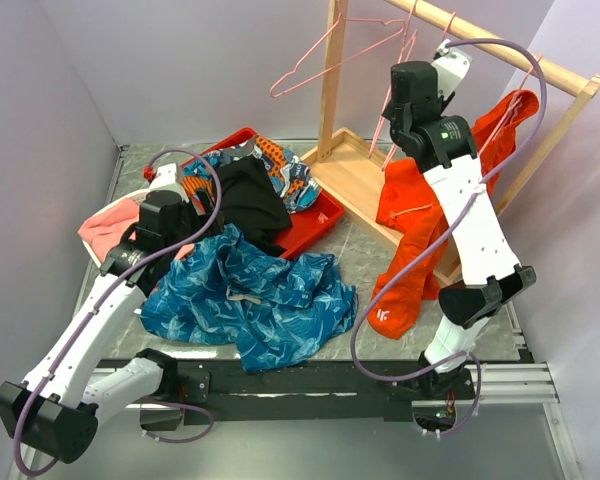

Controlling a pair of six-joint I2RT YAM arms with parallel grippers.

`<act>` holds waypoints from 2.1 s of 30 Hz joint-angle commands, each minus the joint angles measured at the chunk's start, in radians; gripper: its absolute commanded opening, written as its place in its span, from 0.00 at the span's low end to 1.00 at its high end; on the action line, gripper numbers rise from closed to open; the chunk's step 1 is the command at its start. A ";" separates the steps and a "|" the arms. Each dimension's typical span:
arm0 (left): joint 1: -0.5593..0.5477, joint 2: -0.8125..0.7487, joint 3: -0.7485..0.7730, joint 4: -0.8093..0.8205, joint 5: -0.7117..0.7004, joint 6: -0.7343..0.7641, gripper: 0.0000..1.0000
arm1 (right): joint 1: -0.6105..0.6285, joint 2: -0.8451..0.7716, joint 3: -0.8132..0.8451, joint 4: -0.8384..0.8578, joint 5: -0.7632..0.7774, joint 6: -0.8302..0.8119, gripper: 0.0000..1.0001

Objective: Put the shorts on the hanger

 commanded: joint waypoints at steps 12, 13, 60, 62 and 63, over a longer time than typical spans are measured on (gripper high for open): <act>0.002 -0.020 -0.005 0.041 0.009 0.013 0.88 | -0.001 -0.023 -0.071 -0.048 0.146 -0.015 0.20; 0.002 -0.018 -0.007 0.040 0.009 0.013 0.87 | 0.002 -0.021 -0.067 -0.050 0.145 -0.020 0.15; 0.002 -0.025 -0.022 0.035 -0.005 0.024 0.86 | 0.096 -0.129 -0.178 0.179 0.310 -0.256 0.00; 0.002 -0.025 -0.022 0.038 -0.003 0.024 0.86 | 0.092 -0.126 -0.183 0.228 0.342 -0.305 0.00; 0.002 -0.026 -0.022 0.038 -0.003 0.024 0.86 | 0.094 -0.130 -0.189 0.245 0.353 -0.316 0.00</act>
